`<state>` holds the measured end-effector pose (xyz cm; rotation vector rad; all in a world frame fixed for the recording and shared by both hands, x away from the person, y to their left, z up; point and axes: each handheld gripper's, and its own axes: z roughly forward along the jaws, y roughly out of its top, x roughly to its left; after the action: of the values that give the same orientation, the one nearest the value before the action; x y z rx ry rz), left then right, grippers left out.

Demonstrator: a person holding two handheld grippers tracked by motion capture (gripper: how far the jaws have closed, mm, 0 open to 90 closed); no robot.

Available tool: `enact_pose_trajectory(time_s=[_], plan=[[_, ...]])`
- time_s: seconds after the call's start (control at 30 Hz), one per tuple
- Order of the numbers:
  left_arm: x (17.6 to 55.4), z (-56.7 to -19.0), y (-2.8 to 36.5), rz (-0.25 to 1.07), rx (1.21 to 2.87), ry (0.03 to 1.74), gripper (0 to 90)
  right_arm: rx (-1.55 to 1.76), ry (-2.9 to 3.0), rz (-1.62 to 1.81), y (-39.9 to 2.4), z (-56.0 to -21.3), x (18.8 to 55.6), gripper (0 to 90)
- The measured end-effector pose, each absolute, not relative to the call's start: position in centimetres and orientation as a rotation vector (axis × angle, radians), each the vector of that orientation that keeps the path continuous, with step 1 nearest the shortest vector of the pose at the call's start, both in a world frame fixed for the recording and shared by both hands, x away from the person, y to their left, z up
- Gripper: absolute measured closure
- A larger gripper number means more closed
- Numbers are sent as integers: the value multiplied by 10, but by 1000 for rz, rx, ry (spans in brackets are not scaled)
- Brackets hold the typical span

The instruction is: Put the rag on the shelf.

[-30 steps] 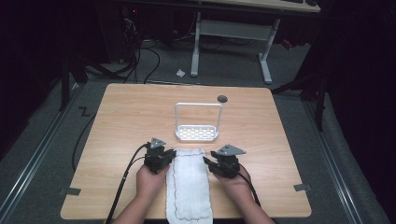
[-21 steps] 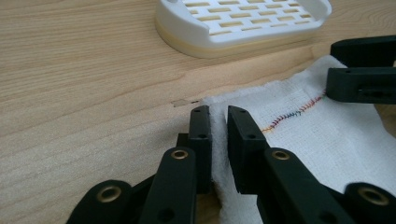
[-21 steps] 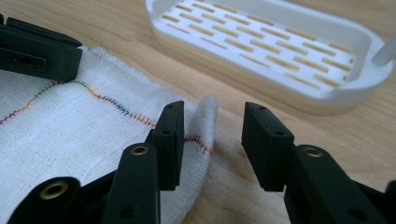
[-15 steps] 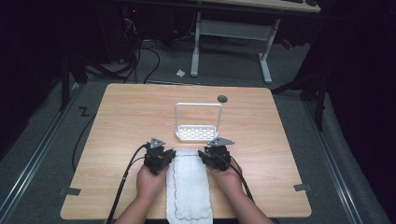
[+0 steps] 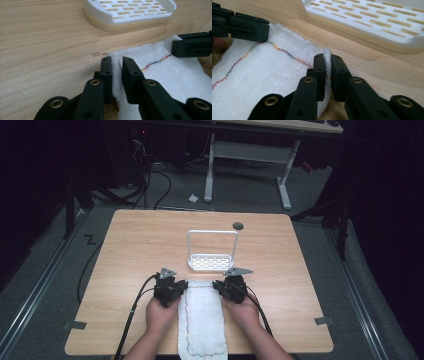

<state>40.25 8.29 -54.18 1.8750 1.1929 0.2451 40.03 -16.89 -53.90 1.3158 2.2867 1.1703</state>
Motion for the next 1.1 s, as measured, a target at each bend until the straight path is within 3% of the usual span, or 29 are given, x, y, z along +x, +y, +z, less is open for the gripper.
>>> enact_pose_trajectory(time_s=[0.37, 0.7, 1.1], plan=[[392, -538, 85, 281, 1852, 1078, 825, 1221, 2209, 1154, -166, -533, 385, 860], [369, -516, 86, 411, 1791, 942, 825, 1173, 2138, 1219, -169, -518, 367, 858], [354, -494, 87, 459, 1673, 930, 827, 1041, 1991, 1324, -171, -488, 347, 857]])
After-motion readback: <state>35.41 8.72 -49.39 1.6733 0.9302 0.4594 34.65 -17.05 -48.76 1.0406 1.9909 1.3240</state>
